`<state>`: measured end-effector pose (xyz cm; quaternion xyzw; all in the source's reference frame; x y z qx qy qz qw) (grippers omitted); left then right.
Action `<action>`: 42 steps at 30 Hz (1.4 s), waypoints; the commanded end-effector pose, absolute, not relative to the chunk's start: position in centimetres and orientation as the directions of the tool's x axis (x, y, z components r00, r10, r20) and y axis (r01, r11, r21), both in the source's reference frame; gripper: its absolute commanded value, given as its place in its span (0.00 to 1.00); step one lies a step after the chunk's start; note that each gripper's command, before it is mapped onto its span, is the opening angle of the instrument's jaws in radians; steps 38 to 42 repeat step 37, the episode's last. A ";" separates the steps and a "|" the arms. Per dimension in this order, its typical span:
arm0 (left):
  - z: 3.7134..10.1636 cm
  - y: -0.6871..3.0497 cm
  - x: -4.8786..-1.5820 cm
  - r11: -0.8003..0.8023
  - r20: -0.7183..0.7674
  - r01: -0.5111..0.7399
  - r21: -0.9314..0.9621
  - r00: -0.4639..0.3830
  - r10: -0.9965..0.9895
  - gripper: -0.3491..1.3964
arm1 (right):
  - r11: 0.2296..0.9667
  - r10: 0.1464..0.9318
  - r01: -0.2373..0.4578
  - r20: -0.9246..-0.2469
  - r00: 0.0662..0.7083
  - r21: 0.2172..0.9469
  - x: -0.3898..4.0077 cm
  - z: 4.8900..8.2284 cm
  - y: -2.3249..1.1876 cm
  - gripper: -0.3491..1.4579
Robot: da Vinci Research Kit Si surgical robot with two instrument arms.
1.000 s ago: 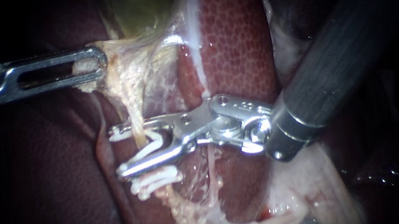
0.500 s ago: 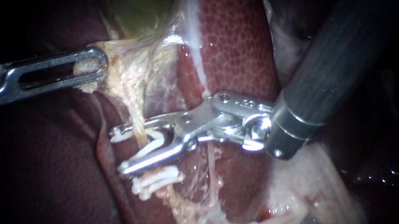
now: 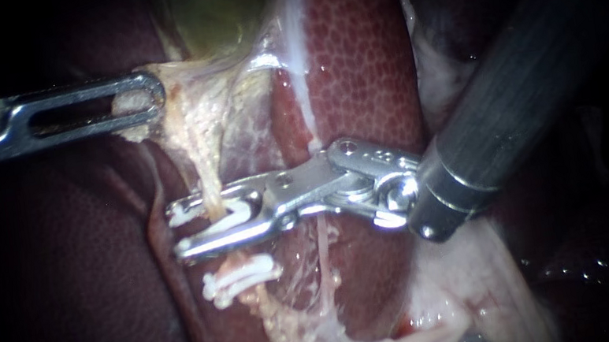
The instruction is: Clipping third clip left tube
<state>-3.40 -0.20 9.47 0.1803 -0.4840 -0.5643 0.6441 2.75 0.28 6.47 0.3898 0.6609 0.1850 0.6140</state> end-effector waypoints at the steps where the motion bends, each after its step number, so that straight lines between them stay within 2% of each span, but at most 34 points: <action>1: 9.47 -0.20 -3.40 0.298 0.420 0.552 0.779 -0.105 -0.901 0.08 | 0.628 0.742 0.288 -0.668 0.061 0.723 2.75 6.47 0.28 0.26; 5: 9.47 -0.20 -3.40 0.298 0.420 0.553 0.778 -0.105 -0.901 0.08 | 0.627 0.740 0.292 -0.669 0.067 0.723 2.74 6.47 0.28 0.21; 14: 9.47 -0.20 -3.40 0.298 0.420 0.553 0.778 -0.106 -0.901 0.08 | 0.625 0.738 0.295 -0.670 0.077 0.723 2.71 6.47 0.27 0.00; 29: 9.47 -0.20 -3.40 0.298 0.420 0.553 0.778 -0.106 -0.901 0.08 | 0.619 0.734 0.291 -0.669 0.116 0.729 2.68 6.46 0.27 0.00; 42: 9.47 -0.20 -3.41 0.298 0.420 0.553 0.778 -0.106 -0.901 0.08 | 0.619 0.734 0.292 -0.669 0.116 0.729 2.68 6.47 0.27 0.00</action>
